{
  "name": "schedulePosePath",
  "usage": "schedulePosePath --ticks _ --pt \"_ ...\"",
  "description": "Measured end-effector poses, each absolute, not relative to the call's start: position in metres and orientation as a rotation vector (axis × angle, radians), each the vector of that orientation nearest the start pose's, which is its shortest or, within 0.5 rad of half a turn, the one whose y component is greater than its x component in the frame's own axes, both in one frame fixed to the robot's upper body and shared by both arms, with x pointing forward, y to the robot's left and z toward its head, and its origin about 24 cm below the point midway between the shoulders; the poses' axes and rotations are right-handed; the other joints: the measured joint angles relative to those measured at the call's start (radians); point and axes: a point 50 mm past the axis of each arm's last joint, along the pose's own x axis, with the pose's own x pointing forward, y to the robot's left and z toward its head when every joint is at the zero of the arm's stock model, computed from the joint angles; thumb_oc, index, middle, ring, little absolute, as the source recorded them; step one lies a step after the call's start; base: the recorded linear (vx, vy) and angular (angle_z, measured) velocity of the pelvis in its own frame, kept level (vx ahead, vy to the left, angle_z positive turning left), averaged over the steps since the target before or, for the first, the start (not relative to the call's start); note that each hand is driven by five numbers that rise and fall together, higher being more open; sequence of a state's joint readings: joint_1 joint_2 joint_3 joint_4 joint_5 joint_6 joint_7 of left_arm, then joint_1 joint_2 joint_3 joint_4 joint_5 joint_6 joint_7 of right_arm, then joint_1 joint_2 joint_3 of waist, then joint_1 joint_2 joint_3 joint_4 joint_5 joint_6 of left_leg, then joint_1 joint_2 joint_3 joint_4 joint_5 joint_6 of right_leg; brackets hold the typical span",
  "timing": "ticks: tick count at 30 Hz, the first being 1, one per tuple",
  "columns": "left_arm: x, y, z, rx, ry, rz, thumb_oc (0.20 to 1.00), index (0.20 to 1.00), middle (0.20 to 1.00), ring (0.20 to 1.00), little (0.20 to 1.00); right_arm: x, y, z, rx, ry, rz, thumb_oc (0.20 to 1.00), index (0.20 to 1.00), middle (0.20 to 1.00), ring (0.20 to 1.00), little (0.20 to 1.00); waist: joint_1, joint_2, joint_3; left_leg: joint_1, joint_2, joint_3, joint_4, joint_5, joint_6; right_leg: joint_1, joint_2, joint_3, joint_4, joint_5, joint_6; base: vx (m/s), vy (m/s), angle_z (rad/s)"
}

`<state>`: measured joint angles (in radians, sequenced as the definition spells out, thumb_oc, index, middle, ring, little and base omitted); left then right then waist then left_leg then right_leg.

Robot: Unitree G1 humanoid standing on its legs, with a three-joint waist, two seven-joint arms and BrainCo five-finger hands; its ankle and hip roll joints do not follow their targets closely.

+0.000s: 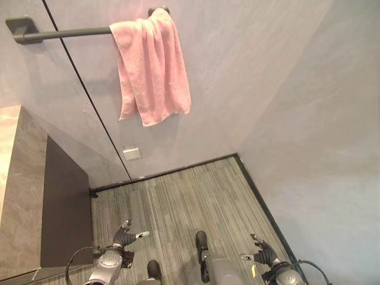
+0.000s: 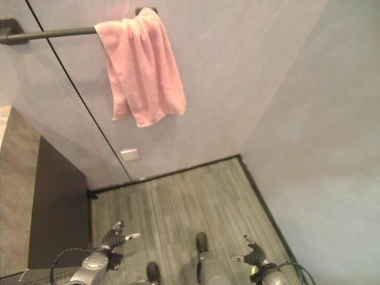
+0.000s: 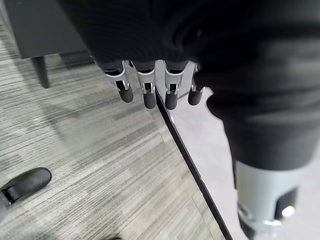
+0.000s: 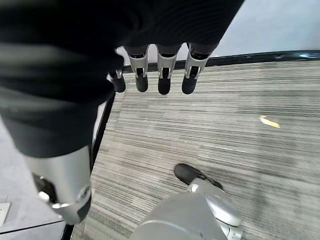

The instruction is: Put brush and paste in cup on sink, flatten towel.

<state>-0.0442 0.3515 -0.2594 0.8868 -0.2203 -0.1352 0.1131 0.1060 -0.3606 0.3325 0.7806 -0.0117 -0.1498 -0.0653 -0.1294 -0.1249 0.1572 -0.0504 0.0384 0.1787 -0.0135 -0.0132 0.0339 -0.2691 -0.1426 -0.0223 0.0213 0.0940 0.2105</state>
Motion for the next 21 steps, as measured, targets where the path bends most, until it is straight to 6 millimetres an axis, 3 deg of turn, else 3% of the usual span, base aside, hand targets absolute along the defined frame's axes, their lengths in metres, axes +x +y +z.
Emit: schedulePosePath --ticks 1,3,4,5,8,11,16,21 --pt "0.184 0.237 -0.107 0.28 0.718 0.095 1.0 1.0 1.0 1.0 1.0 0.138 -0.222 -0.123 -0.467 0.786 0.144 1.0 1.0 1.0 1.0 1.0 -0.001 0.003 0.01 0.01 0.007 -0.014 0.006 0.004 -0.019 0.003 0.013 -0.012 0.005 0.025 -0.017 0.24 -0.12 0.78" --pt "0.18 0.234 -0.11 0.271 0.729 0.092 1.0 1.0 1.0 1.0 1.0 0.146 -0.226 -0.121 -0.476 0.776 0.13 1.0 1.0 1.0 1.0 1.0 0.002 0.024 0.021 0.011 0.024 -0.004 0.103 -0.023 -0.034 0.027 0.043 -0.014 0.009 0.021 -0.024 0.19 -0.101 0.34" --pt "0.178 0.231 -0.112 0.258 0.736 0.091 1.0 1.0 1.0 1.0 1.0 0.146 -0.231 -0.12 -0.488 0.777 0.122 1.0 1.0 1.0 1.0 1.0 -0.004 0.055 0.019 0.034 0.046 -0.006 0.074 -0.057 -0.035 0.051 0.071 -0.046 0.006 0.022 -0.029 0.22 -0.115 0.29" --pt "0.182 0.229 -0.11 0.256 0.723 0.088 1.0 1.0 1.0 1.0 1.0 0.146 -0.233 -0.119 -0.489 0.78 0.113 1.0 1.0 1.0 1.0 1.0 -0.008 0.063 0.018 0.05 0.058 -0.012 0.051 -0.059 -0.054 0.057 0.082 -0.058 0.01 0.022 -0.05 0.3 -0.173 0.3" --pt "0.185 0.223 -0.11 0.238 0.715 0.079 1.0 1.0 1.0 1.0 1.0 0.149 -0.242 -0.116 -0.512 0.777 0.097 1.0 1.0 1.0 1.0 1.0 0.001 0.088 0.004 0.078 0.097 -0.039 0.001 -0.055 -0.06 0.064 0.126 -0.081 0.025 0.005 -0.104 0.25 -0.165 0.08" --pt "0.184 0.219 -0.112 0.235 0.721 0.063 1.0 1.0 1.0 1.0 1.0 0.147 -0.248 -0.113 -0.53 0.773 0.096 1.0 1.0 1.0 1.0 1.0 -0.006 0.107 -0.006 0.064 0.118 -0.088 -0.005 -0.058 -0.057 0.063 0.135 -0.12 0.035 -0.01 -0.136 0.12 -0.089 0.3" --pt "0.182 0.216 -0.113 0.246 0.729 0.039 1.0 1.0 1.0 1.0 1.0 0.151 -0.255 -0.109 -0.545 0.76 0.081 1.0 1.0 1.0 1.0 1.0 -0.014 0.121 -0.014 0.069 0.146 -0.101 -0.024 -0.055 -0.057 0.058 0.162 -0.151 0.069 -0.052 -0.193 0.15 -0.114 0.2" --pt "0.186 0.216 -0.111 0.254 0.717 0.03 1.0 1.0 1.0 1.0 1.0 0.147 -0.258 -0.11 -0.552 0.776 0.079 1.0 1.0 1.0 1.0 1.0 -0.02 0.125 -0.014 0.066 0.144 -0.112 0.011 -0.035 -0.081 0.057 0.157 -0.169 0.133 -0.114 -0.199 0.1 -0.09 0.17"
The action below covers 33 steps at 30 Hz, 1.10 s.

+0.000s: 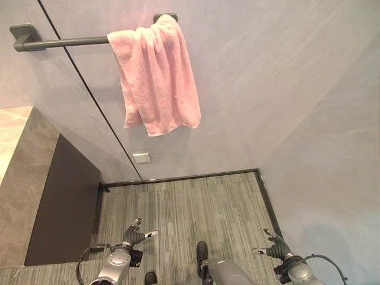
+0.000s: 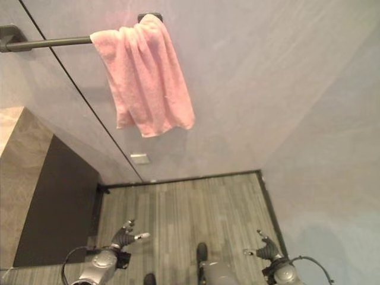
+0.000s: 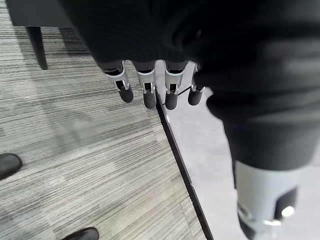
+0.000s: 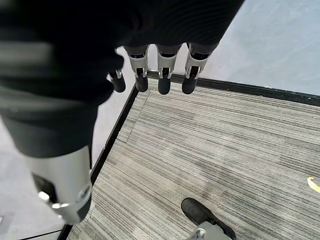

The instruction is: Put brush and paste in cup on sink, flatten towel.

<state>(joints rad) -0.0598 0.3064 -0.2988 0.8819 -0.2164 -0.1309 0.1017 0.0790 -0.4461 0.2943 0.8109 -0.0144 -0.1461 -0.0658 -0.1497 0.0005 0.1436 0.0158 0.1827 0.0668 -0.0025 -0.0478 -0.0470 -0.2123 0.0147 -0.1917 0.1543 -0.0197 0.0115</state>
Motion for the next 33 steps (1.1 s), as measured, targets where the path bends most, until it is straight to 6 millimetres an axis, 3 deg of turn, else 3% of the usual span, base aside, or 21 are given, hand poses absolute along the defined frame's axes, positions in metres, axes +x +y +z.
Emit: schedulePosePath --ticks 2,3,4,7,8,10,11,13,14,15,17,18,19,20,22,23,26,27,29,33 --pt "0.188 0.216 -0.11 0.258 0.713 0.031 1.0 1.0 1.0 1.0 1.0 0.146 -0.258 -0.111 -0.551 0.781 0.078 1.0 1.0 1.0 1.0 1.0 -0.001 0.004 0.001 0.0 -0.002 0.0 0.011 0.012 -0.017 -0.004 -0.002 -0.006 0.016 -0.019 0.0 0.01 -0.114 0.2" --pt "0.196 0.22 -0.105 0.276 0.694 0.032 1.0 1.0 1.0 1.0 1.0 0.147 -0.255 -0.112 -0.542 0.779 0.082 1.0 1.0 1.0 1.0 1.0 -0.006 -0.018 0.007 -0.078 -0.017 -0.001 0.14 0.017 -0.087 -0.034 -0.014 0.026 0.045 -0.041 -0.009 -0.02 -0.088 0.06" --pt "0.2 0.227 -0.101 0.316 0.679 0.03 1.0 1.0 1.0 1.0 1.0 0.151 -0.256 -0.112 -0.544 0.78 0.079 1.0 1.0 1.0 1.0 1.0 0.024 -0.05 0.023 -0.184 -0.038 -0.017 0.36 0.045 -0.135 -0.027 -0.033 0.065 0.04 -0.034 -0.02 0.01 -0.04 -0.17" --pt "0.196 0.227 -0.104 0.322 0.693 0.028 1.0 1.0 1.0 1.0 1.0 0.148 -0.264 -0.112 -0.566 0.792 0.059 1.0 1.0 1.0 1.0 1.0 0.019 -0.035 0.027 -0.213 -0.038 -0.058 0.476 0.052 -0.136 0.009 -0.033 0.073 0.03 -0.038 -0.039 0.09 0.08 -0.19" --pt "0.199 0.227 -0.102 0.321 0.684 0.027 1.0 1.0 1.0 1.0 1.0 0.144 -0.266 -0.114 -0.571 0.809 0.049 1.0 1.0 1.0 1.0 1.0 0.01 -0.031 0.029 -0.223 -0.014 -0.043 0.471 0.052 -0.124 0.016 -0.039 0.065 0.024 -0.036 -0.042 0.08 0.126 0.26" --pt "0.205 0.226 -0.099 0.321 0.665 0.025 1.0 1.0 1.0 1.0 1.0 0.136 -0.268 -0.117 -0.566 0.837 0.03 1.0 1.0 1.0 1.0 1.0 -0.014 -0.025 0.028 -0.21 0.05 0.093 0.34 0.056 -0.106 0.034 -0.042 0.033 -0.02 -0.036 -0.058 0.11 0.239 0.4" --pt "0.215 0.222 -0.094 0.323 0.639 0.018 1.0 1.0 1.0 1.0 1.0 0.134 -0.27 -0.118 -0.569 0.85 0.023 1.0 1.0 1.0 1.0 1.0 -0.016 -0.023 0.037 -0.183 0.087 0.104 0.175 0.067 -0.116 0.04 -0.05 0.049 -0.027 -0.024 -0.041 0.18 0.427 0.15" --pt "0.213 0.22 -0.096 0.332 0.651 0.004 1.0 1.0 1.0 1.0 1.0 0.133 -0.274 -0.119 -0.577 0.863 -0.003 1.0 1.0 1.0 1.0 1.0 -0.022 -0.013 0.036 -0.142 0.121 0.109 -0.018 0.095 -0.134 0.056 -0.041 0.054 -0.045 -0.014 -0.012 0.12 0.319 -0.09" --pt "0.214 0.218 -0.097 0.335 0.654 -0.001 1.0 1.0 1.0 1.0 1.0 0.133 -0.278 -0.118 -0.575 0.867 -0.031 1.0 1.0 1.0 1.0 1.0 -0.029 -0.007 0.04 -0.14 0.146 0.136 -0.053 0.122 -0.15 0.067 -0.037 0.048 -0.051 -0.015 -0.014 0.07 0.263 -0.12" --pt "0.216 0.217 -0.096 0.33 0.647 -0.002 1.0 1.0 1.0 1.0 1.0 0.133 -0.281 -0.117 -0.575 0.866 -0.044 1.0 1.0 1.0 1.0 1.0 -0.029 -0.001 0.044 -0.14 0.165 0.152 -0.038 0.138 -0.143 0.074 -0.036 0.052 -0.049 -0.015 -0.015 0.13 0.382 -0.37" --pt "0.21 0.216 -0.1 0.328 0.664 -0.01 1.0 1.0 1.0 1.0 1.0 0.141 -0.287 -0.113 -0.597 0.851 -0.053 1.0 1.0 1.0 1.0 1.0 -0.026 0.012 0.041 -0.131 0.139 0.106 0.054 0.134 -0.14 0.075 -0.048 0.082 -0.034 -0.021 -0.001 0.12 0.23 -0.56" --pt "0.209 0.212 -0.101 0.318 0.667 -0.013 1.0 1.0 1.0 1.0 1.0 0.142 -0.292 -0.11 -0.611 0.849 -0.066 1.0 1.0 1.0 1.0 1.0 -0.042 0.034 0.03 -0.109 0.109 0.104 0.039 0.136 -0.139 0.093 -0.053 0.097 -0.05 -0.019 0.02 0.12 0.265 -0.47" --pt "0.207 0.207 -0.103 0.302 0.668 -0.02 1.0 1.0 1.0 1.0 1.0 0.136 -0.3 -0.109 -0.626 0.865 -0.088 1.0 1.0 1.0 1.0 1.0 -0.045 0.076 0.007 -0.049 0.053 0.116 -0.02 0.167 -0.098 0.114 -0.052 0.115 -0.069 -0.001 0.039 0.09 0.291 -0.23" --pt "0.209 0.206 -0.102 0.301 0.659 -0.02 1.0 1.0 1.0 1.0 1.0 0.134 -0.299 -0.11 -0.614 0.87 -0.099 1.0 1.0 1.0 1.0 1.0 -0.055 0.094 -0.003 -0.033 0.046 0.148 -0.04 0.134 -0.091 0.117 -0.058 0.114 -0.064 -0.004 0.047 0.09 0.368 -0.23" --pt "0.218 0.209 -0.094 0.306 0.617 -0.014 1.0 1.0 1.0 1.0 1.0 0.139 -0.288 -0.111 -0.586 0.847 -0.087 1.0 1.0 1.0 1.0 1.0 -0.044 0.069 0.001 -0.004 -0.009 0.172 -0.074 0.111 -0.056 0.097 -0.106 0.143 -0.028 -0.018 0.085 0.04 0.209 -0.18" --pt "0.219 0.21 -0.092 0.31 0.611 -0.014 1.0 1.0 1.0 1.0 1.0 0.143 -0.281 -0.111 -0.571 0.823 -0.07 1.0 1.0 1.0 1.0 1.0 -0.036 0.048 0.002 0.003 -0.057 0.193 -0.081 0.096 -0.035 0.083 -0.152 0.166 -0.011 -0.022 0.109 0.03 0.167 -0.23" --pt "0.213 0.213 -0.096 0.313 0.632 -0.008 1.0 1.0 1.0 1.0 1.0 0.142 -0.269 -0.114 -0.543 0.818 -0.047 1.0 1.0 1.0 1.0 1.0 -0.026 0.016 0.001 0.009 -0.115 0.204 -0.066 0.076 -0.003 0.091 -0.215 0.183 -0.014 -0.017 0.137 0.01 0.131 -0.05" --pt "0.201 0.221 -0.101 0.326 0.666 0.002 1.0 1.0 1.0 1.0 1.0 0.142 -0.261 -0.116 -0.521 0.812 -0.035 1.0 1.0 1.0 1.0 1.0 -0.023 -0.001 -0.003 0.015 -0.134 0.209 -0.064 0.068 0.009 0.097 -0.236 0.187 -0.018 -0.013 0.161 0.0 0.192 0.01" --pt "0.191 0.226 -0.105 0.333 0.693 0.01 1.0 1.0 1.0 1.0 1.0 0.143 -0.256 -0.117 -0.506 0.806 -0.028 1.0 1.0 1.0 1.0 1.0 -0.013 -0.017 -0.001 0.016 -0.157 0.213 -0.04 0.047 0.025 0.105 -0.241 0.186 -0.025 0.001 0.177 -0.01 0.213 -0.11" --pt "0.184 0.222 -0.106 0.317 0.687 -0.001 1.0 1.0 1.0 1.0 1.0 0.151 -0.254 -0.113 -0.503 0.776 -0.015 1.0 1.0 1.0 1.0 1.0 0.009 -0.03 0.006 0.034 -0.158 0.241 -0.034 0.031 0.037 0.108 -0.251 0.211 -0.021 0.008 0.182 0.0 0.106 -0.19"
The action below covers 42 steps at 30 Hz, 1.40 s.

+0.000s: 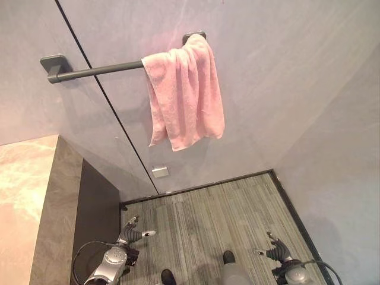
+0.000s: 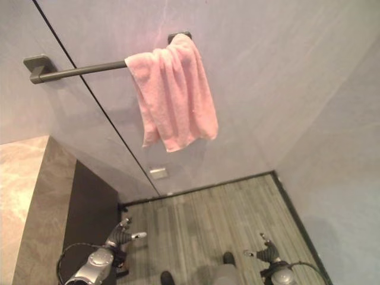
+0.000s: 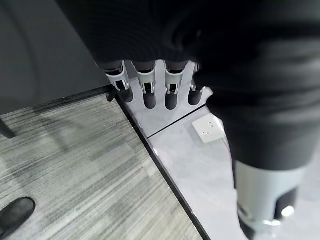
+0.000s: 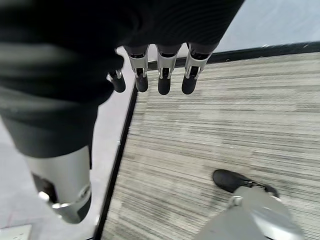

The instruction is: Put brush and paste in cup on sink, flatten towel.

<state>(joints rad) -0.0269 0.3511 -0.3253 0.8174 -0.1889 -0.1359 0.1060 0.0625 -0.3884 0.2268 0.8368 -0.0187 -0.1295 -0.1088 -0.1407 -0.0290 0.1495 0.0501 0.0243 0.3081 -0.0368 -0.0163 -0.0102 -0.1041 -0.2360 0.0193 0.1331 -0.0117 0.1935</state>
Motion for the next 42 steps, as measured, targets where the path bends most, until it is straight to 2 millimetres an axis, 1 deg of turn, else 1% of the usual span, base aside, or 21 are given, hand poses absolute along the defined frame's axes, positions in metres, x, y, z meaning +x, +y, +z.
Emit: schedulePosePath --ticks 2,4,6,8,9,11,12,15,17,20,22,25,27,30,32,33,36,37,39,40,42 --pt "0.187 0.219 -0.101 0.312 0.657 -0.011 1.0 1.0 1.0 1.0 1.0 0.152 -0.254 -0.113 -0.502 0.773 -0.016 1.0 1.0 1.0 1.0 1.0 0.013 -0.017 -0.005 0.0 -0.015 0.0 0.001 -0.002 0.003 0.0 -0.007 -0.001 -0.005 0.01 0.0 -0.01 0.208 -0.04" --pt "0.192 0.216 -0.094 0.307 0.611 -0.024 1.0 1.0 1.0 1.0 1.0 0.153 -0.254 -0.112 -0.504 0.769 -0.016 1.0 1.0 1.0 1.0 1.0 0.018 -0.024 -0.001 0.001 -0.026 0.002 0.002 -0.002 0.003 -0.011 -0.01 -0.012 0.01 0.028 -0.002 0.01 0.168 -0.12" --pt "0.19 0.216 -0.092 0.305 0.6 -0.022 1.0 1.0 1.0 1.0 1.0 0.164 -0.25 -0.107 -0.5 0.734 -0.01 1.0 1.0 1.0 1.0 1.0 0.026 -0.024 -0.001 0.002 -0.017 0.011 -0.009 -0.007 0.008 -0.029 -0.009 -0.07 0.023 0.058 -0.024 0.04 0.047 -0.33" --pt "0.186 0.219 -0.093 0.302 0.606 -0.011 1.0 1.0 1.0 1.0 1.0 0.166 -0.246 -0.106 -0.485 0.713 -0.006 1.0 1.0 1.0 1.0 1.0 0.018 -0.033 -0.015 0.002 -0.024 0.01 -0.018 -0.003 0.009 -0.029 -0.01 -0.054 -0.02 0.058 -0.021 0.03 -0.009 -0.12" --pt "0.186 0.225 -0.091 0.315 0.604 0.003 1.0 1.0 1.0 1.0 1.0 0.166 -0.241 -0.107 -0.457 0.709 -0.008 1.0 1.0 1.0 1.0 1.0 0.024 -0.052 -0.026 -0.012 -0.022 0.001 -0.014 0.001 0.006 -0.019 -0.009 -0.045 -0.051 0.061 -0.011 0.01 -0.037 0.05" --pt "0.188 0.228 -0.089 0.325 0.599 0.002 1.0 1.0 1.0 1.0 1.0 0.166 -0.24 -0.106 -0.446 0.699 -0.008 1.0 1.0 1.0 1.0 1.0 0.021 -0.054 -0.024 -0.025 -0.017 -0.006 -0.003 0.001 0.005 -0.016 -0.006 -0.036 -0.058 0.064 -0.01 0.01 -0.079 0.24" --pt "0.197 0.227 -0.084 0.34 0.57 -0.002 1.0 1.0 1.0 1.0 1.0 0.165 -0.238 -0.103 -0.432 0.678 -0.003 1.0 1.0 1.0 1.0 1.0 0.017 -0.057 -0.021 -0.06 -0.003 -0.047 0.014 0.019 -0.003 0.001 0.012 -0.057 -0.102 0.077 -0.01 0.06 -0.128 0.46" --pt "0.204 0.221 -0.078 0.36 0.528 -0.029 1.0 1.0 1.0 1.0 1.0 0.169 -0.238 -0.102 -0.444 0.668 0.007 1.0 1.0 1.0 1.0 1.0 0.021 -0.045 -0.017 -0.05 0.019 -0.064 -0.01 0.041 -0.021 0.049 0.031 -0.097 -0.181 0.11 -0.022 0.08 -0.082 0.29" --pt "0.208 0.215 -0.071 0.348 0.484 -0.044 1.0 1.0 1.0 1.0 1.0 0.178 -0.242 -0.096 -0.46 0.641 0.0 1.0 1.0 1.0 1.0 1.0 0.02 -0.022 -0.019 -0.048 0.038 -0.082 -0.021 0.043 -0.026 0.071 0.051 -0.114 -0.209 0.115 -0.029 0.16 -0.128 0.15" --pt "0.216 0.213 -0.06 0.333 0.422 -0.029 1.0 1.0 1.0 1.0 1.0 0.186 -0.253 -0.085 -0.466 0.597 -0.035 1.0 1.0 1.0 1.0 1.0 0.019 -0.009 -0.024 -0.033 0.057 -0.09 -0.039 0.05 -0.039 0.087 0.075 -0.123 -0.218 0.112 -0.042 0.11 -0.071 0.1" --pt "0.22 0.211 -0.057 0.332 0.4 -0.026 1.0 1.0 1.0 1.0 1.0 0.188 -0.261 -0.078 -0.465 0.568 -0.074 1.0 1.0 1.0 1.0 1.0 0.014 -0.009 -0.026 -0.016 0.067 -0.104 -0.044 0.051 -0.042 0.11 0.085 -0.141 -0.218 0.103 -0.049 0.09 -0.052 0.16" --pt "0.226 0.209 -0.049 0.328 0.358 -0.026 1.0 1.0 1.0 1.0 1.0 0.193 -0.268 -0.069 -0.446 0.529 -0.118 1.0 1.0 1.0 1.0 1.0 0.015 -0.01 -0.032 -0.017 0.079 -0.11 -0.051 0.051 -0.044 0.112 0.098 -0.147 -0.217 0.095 -0.058 0.09 -0.04 0.06" --pt "0.233 0.206 -0.041 0.325 0.318 -0.028 1.0 1.0 1.0 1.0 1.0 0.201 -0.268 -0.058 -0.422 0.472 -0.133 1.0 1.0 1.0 1.0 1.0 0.014 -0.009 -0.032 -0.014 0.084 -0.118 -0.051 0.058 -0.053 0.119 0.102 -0.158 -0.218 0.092 -0.061 0.09 -0.043 0.12" --pt "0.242 0.201 -0.027 0.315 0.249 -0.031 1.0 1.0 1.0 1.0 1.0 0.211 -0.265 -0.046 -0.412 0.404 -0.129 1.0 1.0 1.0 1.0 1.0 0.017 -0.01 -0.036 -0.017 0.086 -0.133 -0.051 0.059 -0.055 0.124 0.106 -0.169 -0.218 0.087 -0.062 0.09 -0.047 0.13" --pt "0.247 0.2 -0.021 0.317 0.224 -0.033 1.0 1.0 1.0 1.0 1.0 0.223 -0.261 -0.033 -0.412 0.335 -0.127 1.0 1.0 1.0 1.0 1.0 0.016 -0.008 -0.037 -0.017 0.086 -0.134 -0.051 0.059 -0.055 0.123 0.105 -0.17 -0.218 0.086 -0.062 0.07 -0.017 0.01" --pt "0.251 0.2 -0.017 0.318 0.206 -0.031 1.0 1.0 1.0 1.0 1.0 0.234 -0.256 -0.022 -0.409 0.275 -0.119 1.0 1.0 1.0 1.0 1.0 0.018 -0.006 -0.04 -0.017 0.087 -0.134 -0.051 0.059 -0.055 0.124 0.109 -0.17 -0.218 0.086 -0.062 0.07 -0.018 0.0" --pt "0.259 0.199 -0.006 0.319 0.159 -0.017 1.0 1.0 1.0 1.0 1.0 0.252 -0.252 -0.004 -0.412 0.199 -0.112 1.0 1.0 1.0 1.0 1.0 0.02 -0.005 -0.044 -0.02 0.089 -0.135 -0.053 0.055 -0.05 0.121 0.106 -0.17 -0.218 0.085 -0.064 0.06 -0.01 0.0" --pt "0.266 0.199 0.001 0.328 0.132 -0.013 1.0 1.0 1.0 1.0 1.0 0.264 -0.248 0.007 -0.426 0.153 -0.107 1.0 1.0 1.0 1.0 1.0 0.02 -0.003 -0.049 -0.026 0.089 -0.135 -0.055 0.055 -0.049 0.116 0.107 -0.17 -0.218 0.085 -0.065 0.0 0.0 0.0" --pt "0.295 0.196 0.036 0.356 0.002 -0.014 1.0 1.0 1.0 1.0 1.0 0.304 -0.236 0.056 -0.474 -0.025 -0.069 1.0 1.0 1.0 1.0 1.0 0.027 0.007 -0.063 -0.056 0.09 -0.137 -0.052 0.067 -0.059 0.086 0.11 -0.171 -0.218 0.091 -0.07 -0.02 -0.003 0.01" --pt "0.301 0.193 0.044 0.359 -0.027 -0.015 1.0 1.0 1.0 1.0 1.0 0.311 -0.231 0.065 -0.479 -0.058 -0.062 1.0 1.0 1.0 1.0 1.0 0.032 0.008 -0.063 -0.059 0.091 -0.137 -0.052 0.068 -0.06 0.083 0.111 -0.172 -0.218 0.091 -0.07 -0.09 -0.011 -0.01" --pt "0.317 0.188 0.068 0.388 -0.109 -0.017 1.0 1.0 1.0 1.0 1.0 0.33 -0.218 0.093 -0.513 -0.151 -0.027 1.0 1.0 1.0 1.0 1.0 0.036 0.017 -0.065 -0.109 0.09 -0.137 -0.051 0.079 -0.059 0.032 0.111 -0.171 -0.218 0.098 -0.072 -0.08 -0.009 0.0"
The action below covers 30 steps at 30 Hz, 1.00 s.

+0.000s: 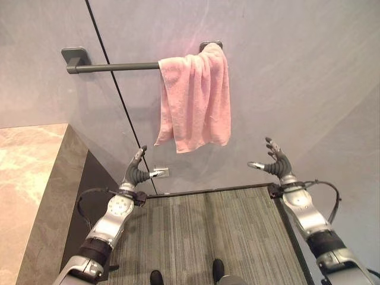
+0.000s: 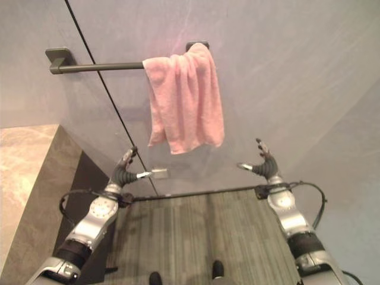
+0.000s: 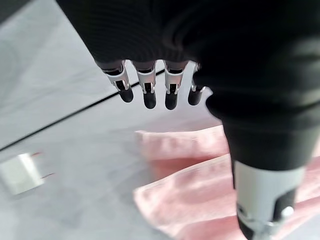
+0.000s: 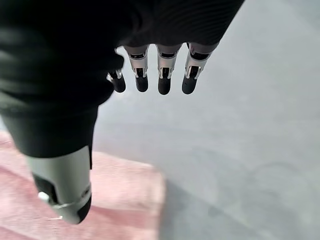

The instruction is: Put brush and paste in cup on sink, flatten towel.

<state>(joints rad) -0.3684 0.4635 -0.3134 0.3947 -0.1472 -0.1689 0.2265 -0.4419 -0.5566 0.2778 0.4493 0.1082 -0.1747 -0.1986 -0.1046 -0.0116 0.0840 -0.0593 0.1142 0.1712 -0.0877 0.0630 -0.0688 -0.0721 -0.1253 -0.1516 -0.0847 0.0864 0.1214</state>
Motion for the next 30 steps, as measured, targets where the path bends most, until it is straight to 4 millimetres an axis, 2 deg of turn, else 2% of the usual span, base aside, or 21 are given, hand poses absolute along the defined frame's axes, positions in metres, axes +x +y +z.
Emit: schedulePosePath --ticks 2,3,5,8,15,19,23,30 --pt "0.339 0.173 0.107 0.416 -0.238 -0.03 1.0 1.0 1.0 1.0 1.0 0.348 -0.205 0.13 -0.536 -0.265 -0.017 1.0 1.0 1.0 1.0 1.0 0.009 0.01 0.005 -0.075 -0.002 -0.006 0.0 0.023 0.004 -0.072 0.002 -0.002 0.0 0.025 -0.003 -0.03 -0.011 0.08" --pt "0.344 0.167 0.118 0.405 -0.277 -0.032 1.0 1.0 1.0 1.0 1.0 0.352 -0.2 0.138 -0.532 -0.292 -0.013 1.0 1.0 1.0 1.0 1.0 0.014 0.014 0.009 -0.088 -0.002 -0.01 0.0 0.029 0.005 -0.082 0.003 -0.007 0.0 0.028 -0.005 -0.04 -0.015 0.11" --pt "0.352 0.16 0.138 0.408 -0.342 -0.02 1.0 1.0 1.0 1.0 1.0 0.359 -0.188 0.151 -0.553 -0.326 0.002 1.0 1.0 1.0 1.0 1.0 0.015 0.025 0.017 -0.101 -0.001 -0.022 0.0 0.031 0.006 -0.088 0.005 -0.021 0.0 0.024 -0.004 -0.02 -0.015 0.15" --pt "0.359 0.158 0.154 0.399 -0.384 0.007 1.0 1.0 1.0 1.0 1.0 0.367 -0.19 0.161 -0.564 -0.332 -0.037 1.0 1.0 1.0 1.0 1.0 0.02 0.037 0.039 -0.119 -0.001 -0.023 0.0 0.033 0.003 -0.105 0.004 -0.022 0.0 0.024 -0.004 0.0 -0.009 0.03" --pt "0.368 0.153 0.166 0.388 -0.398 0.022 1.0 1.0 1.0 1.0 1.0 0.379 -0.187 0.175 -0.565 -0.326 -0.07 1.0 1.0 1.0 1.0 1.0 0.013 0.036 0.068 -0.131 0.0 -0.016 0.0 0.033 0.003 -0.122 0.006 -0.014 0.0 0.024 -0.004 0.02 -0.018 -0.02" --pt "0.37 0.152 0.171 0.383 -0.41 0.025 1.0 1.0 1.0 1.0 1.0 0.38 -0.186 0.177 -0.568 -0.329 -0.068 1.0 1.0 1.0 1.0 1.0 0.013 0.032 0.07 -0.128 0.0 -0.014 0.0 0.033 0.003 -0.12 0.006 -0.01 0.0 0.024 -0.004 0.01 -0.012 -0.01" --pt "0.372 0.151 0.176 0.381 -0.421 0.03 1.0 1.0 1.0 1.0 1.0 0.384 -0.185 0.178 -0.562 -0.319 -0.096 1.0 1.0 1.0 1.0 1.0 0.008 0.008 0.084 -0.116 0.0 0.001 0.0 0.033 0.003 -0.116 0.006 0.005 0.0 0.025 -0.004 0.03 -0.018 -0.09" --pt "0.37 0.148 0.178 0.372 -0.432 0.021 1.0 1.0 1.0 1.0 1.0 0.384 -0.189 0.179 -0.531 -0.306 -0.149 1.0 1.0 1.0 1.0 1.0 0.004 0.008 0.084 -0.094 0.003 0.002 -0.001 0.033 0.003 -0.095 0.009 0.006 0.0 0.025 -0.004 0.03 -0.014 -0.01"
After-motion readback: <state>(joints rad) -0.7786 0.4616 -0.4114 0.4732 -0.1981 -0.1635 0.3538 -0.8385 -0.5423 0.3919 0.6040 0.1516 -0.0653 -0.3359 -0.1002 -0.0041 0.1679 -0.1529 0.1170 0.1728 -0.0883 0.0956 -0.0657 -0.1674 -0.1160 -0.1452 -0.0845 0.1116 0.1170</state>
